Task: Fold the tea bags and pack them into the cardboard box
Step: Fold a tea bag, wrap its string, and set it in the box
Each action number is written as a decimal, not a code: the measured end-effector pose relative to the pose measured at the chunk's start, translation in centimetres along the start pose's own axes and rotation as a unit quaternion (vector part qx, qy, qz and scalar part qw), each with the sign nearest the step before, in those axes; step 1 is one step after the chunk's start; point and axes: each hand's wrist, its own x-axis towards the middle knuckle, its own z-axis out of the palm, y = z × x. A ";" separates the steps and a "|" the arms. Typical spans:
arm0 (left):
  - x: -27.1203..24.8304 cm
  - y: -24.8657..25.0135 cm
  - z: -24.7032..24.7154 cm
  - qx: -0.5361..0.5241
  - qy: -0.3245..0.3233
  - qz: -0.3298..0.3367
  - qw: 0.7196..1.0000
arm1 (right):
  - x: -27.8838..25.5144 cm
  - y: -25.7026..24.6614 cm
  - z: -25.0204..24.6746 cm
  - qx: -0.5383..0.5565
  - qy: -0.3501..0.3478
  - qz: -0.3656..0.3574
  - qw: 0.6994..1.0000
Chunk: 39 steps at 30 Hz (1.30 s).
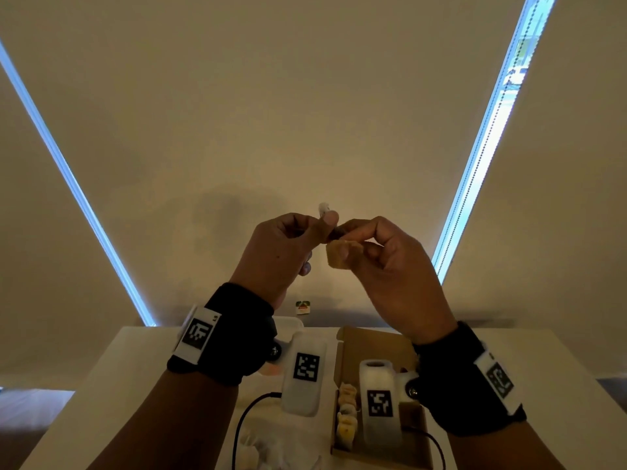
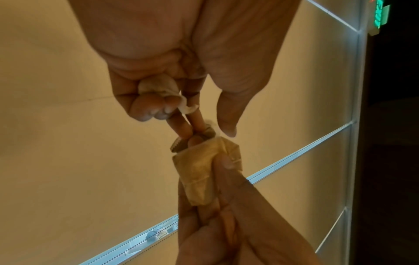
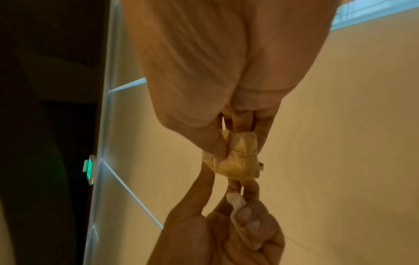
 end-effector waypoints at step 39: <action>-0.5 0.4 -0.5 -0.199 -0.086 -0.081 0.973 | 0.8 1.1 -1.1 0.064 0.032 0.128 0.989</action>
